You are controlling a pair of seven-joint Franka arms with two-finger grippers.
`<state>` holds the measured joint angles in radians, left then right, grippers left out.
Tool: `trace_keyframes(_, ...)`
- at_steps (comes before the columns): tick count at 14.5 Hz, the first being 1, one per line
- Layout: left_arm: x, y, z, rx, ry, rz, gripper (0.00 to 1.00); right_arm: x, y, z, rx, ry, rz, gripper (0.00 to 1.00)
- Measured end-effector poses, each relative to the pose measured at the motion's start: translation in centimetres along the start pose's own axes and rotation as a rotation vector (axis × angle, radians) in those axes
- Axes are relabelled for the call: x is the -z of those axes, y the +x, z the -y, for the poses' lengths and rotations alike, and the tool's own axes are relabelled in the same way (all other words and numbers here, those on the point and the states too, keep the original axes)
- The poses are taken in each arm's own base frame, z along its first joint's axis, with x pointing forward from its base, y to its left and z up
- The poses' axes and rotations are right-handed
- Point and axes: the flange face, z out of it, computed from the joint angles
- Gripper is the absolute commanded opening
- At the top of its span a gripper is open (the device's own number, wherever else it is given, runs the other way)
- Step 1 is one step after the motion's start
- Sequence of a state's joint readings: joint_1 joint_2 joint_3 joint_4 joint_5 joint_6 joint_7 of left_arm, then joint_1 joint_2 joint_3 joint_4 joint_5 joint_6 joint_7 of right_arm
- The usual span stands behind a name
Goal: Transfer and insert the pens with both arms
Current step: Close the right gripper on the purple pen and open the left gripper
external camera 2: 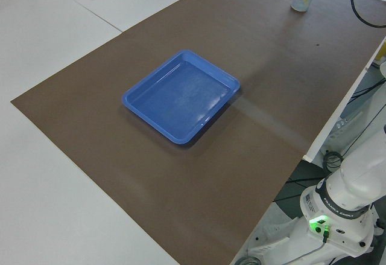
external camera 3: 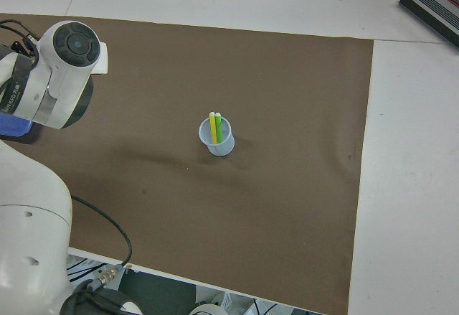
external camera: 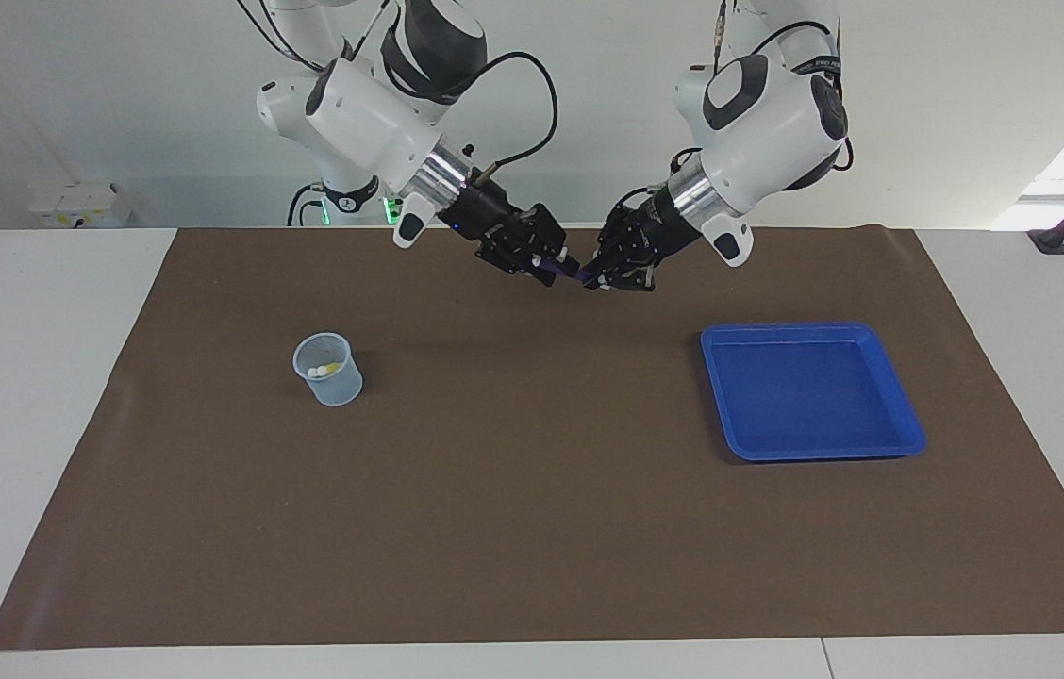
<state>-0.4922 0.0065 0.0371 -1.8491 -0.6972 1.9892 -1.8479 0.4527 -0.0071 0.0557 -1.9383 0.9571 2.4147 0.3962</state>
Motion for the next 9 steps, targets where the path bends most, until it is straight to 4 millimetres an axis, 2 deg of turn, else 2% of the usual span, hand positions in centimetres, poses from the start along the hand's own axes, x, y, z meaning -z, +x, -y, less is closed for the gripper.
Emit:
trace_keyframes(4,0.04,0.01,0.09,-0.001,0.001,0.004,0.00,-0.08,-0.09,-0.01,0.011,-0.010,0.002,0.50)
trace_keyframes(7,0.04,0.00,0.10,-0.001,0.002,0.006,0.00,-0.21,-0.22,-0.18,0.031,-0.039,0.016,0.43)
trace_keyframes(8,0.05,-0.01,0.11,-0.001,0.002,0.007,0.00,-0.21,-0.21,-0.19,0.032,-0.040,0.017,0.39)
trace_keyframes(9,0.05,-0.01,0.11,0.000,0.002,0.007,0.00,-0.19,-0.20,-0.18,0.032,-0.040,0.017,0.29)
